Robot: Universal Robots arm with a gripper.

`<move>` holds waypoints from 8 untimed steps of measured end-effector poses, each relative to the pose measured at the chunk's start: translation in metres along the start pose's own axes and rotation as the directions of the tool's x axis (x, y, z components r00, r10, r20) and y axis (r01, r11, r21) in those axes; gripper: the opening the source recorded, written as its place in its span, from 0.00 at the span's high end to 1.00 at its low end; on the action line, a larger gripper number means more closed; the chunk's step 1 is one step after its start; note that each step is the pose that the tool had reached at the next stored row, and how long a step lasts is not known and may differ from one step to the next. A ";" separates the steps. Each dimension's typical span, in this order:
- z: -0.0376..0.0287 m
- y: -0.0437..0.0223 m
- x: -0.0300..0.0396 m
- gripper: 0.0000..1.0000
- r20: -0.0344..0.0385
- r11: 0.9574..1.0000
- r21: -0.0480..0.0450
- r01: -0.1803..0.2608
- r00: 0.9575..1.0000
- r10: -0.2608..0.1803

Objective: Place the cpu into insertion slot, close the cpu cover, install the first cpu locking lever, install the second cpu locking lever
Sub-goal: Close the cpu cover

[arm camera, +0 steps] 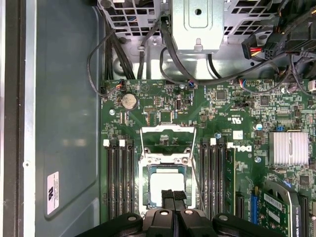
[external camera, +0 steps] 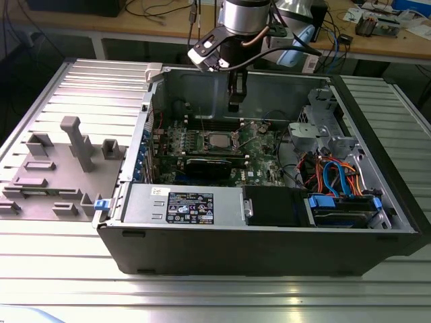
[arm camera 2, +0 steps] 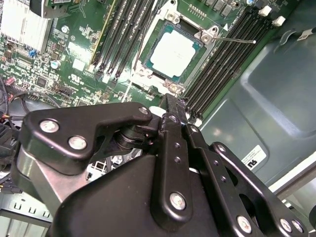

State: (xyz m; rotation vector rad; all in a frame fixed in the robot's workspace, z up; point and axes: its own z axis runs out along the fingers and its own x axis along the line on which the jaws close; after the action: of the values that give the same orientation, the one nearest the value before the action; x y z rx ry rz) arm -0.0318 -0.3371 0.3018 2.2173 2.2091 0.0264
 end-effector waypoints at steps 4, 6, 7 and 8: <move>0.0000 0.0004 0.0000 0.89 0.000 1.000 0.000 0.000 1.000 0.000; 0.0000 0.0007 0.0000 0.89 0.000 1.000 0.000 0.000 1.000 0.000; 0.0001 0.0011 0.0000 0.89 0.000 1.000 0.000 0.000 1.000 0.000; 0.0001 0.0015 0.0000 0.89 0.000 1.000 0.000 0.000 1.000 0.000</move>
State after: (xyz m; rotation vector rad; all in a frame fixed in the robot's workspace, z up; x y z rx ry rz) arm -0.0303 -0.3371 0.3017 2.2172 2.2092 0.0266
